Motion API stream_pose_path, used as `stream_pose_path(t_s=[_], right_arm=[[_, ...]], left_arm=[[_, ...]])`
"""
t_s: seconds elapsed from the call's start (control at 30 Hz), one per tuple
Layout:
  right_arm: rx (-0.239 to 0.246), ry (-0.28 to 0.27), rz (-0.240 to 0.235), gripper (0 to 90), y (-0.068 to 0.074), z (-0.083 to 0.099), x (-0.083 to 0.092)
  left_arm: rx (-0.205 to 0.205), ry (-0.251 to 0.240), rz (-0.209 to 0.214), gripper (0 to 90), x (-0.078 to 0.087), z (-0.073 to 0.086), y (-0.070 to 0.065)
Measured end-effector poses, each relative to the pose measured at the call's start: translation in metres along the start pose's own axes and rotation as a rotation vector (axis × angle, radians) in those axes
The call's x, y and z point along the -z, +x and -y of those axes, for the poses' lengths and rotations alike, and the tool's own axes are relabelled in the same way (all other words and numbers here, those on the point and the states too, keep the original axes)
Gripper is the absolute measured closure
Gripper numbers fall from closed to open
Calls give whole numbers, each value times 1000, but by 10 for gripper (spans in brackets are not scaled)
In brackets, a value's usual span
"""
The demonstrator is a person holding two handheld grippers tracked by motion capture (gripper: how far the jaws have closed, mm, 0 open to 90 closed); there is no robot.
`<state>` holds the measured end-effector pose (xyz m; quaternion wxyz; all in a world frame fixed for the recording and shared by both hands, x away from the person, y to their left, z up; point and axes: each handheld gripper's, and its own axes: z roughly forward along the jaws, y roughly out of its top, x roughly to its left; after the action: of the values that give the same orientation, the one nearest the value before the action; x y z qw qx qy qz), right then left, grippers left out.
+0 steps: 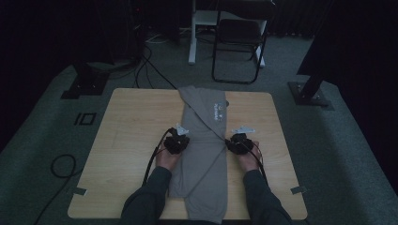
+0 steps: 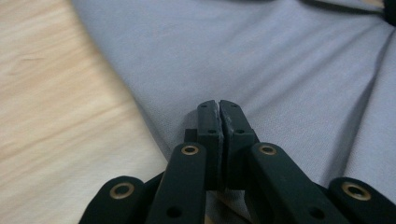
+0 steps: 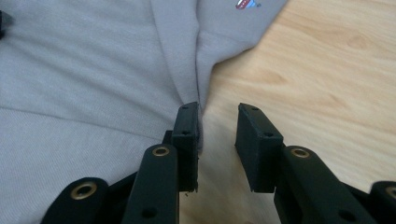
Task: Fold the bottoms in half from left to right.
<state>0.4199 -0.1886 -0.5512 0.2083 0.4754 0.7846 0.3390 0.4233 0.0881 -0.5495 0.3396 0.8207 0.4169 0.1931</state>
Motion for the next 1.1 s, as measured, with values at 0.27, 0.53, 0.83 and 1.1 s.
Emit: stream_pose_path(t_s=[0.27, 0.53, 0.83, 1.1], right_arm=[[-15, 1, 22, 657, 1, -19, -20], [-32, -6, 48, 639, -2, -25, -28], [-25, 1, -28, 534, -11, -15, -16], [21, -6, -64, 509, -13, 11, 11]], left_arm=[[34, 10, -55, 863, -10, -11, 15], [69, 11, -36, 766, 7, -15, 25], [114, -40, 39, 686, 57, 22, 27], [113, 5, 77, 640, 63, 48, 20]])
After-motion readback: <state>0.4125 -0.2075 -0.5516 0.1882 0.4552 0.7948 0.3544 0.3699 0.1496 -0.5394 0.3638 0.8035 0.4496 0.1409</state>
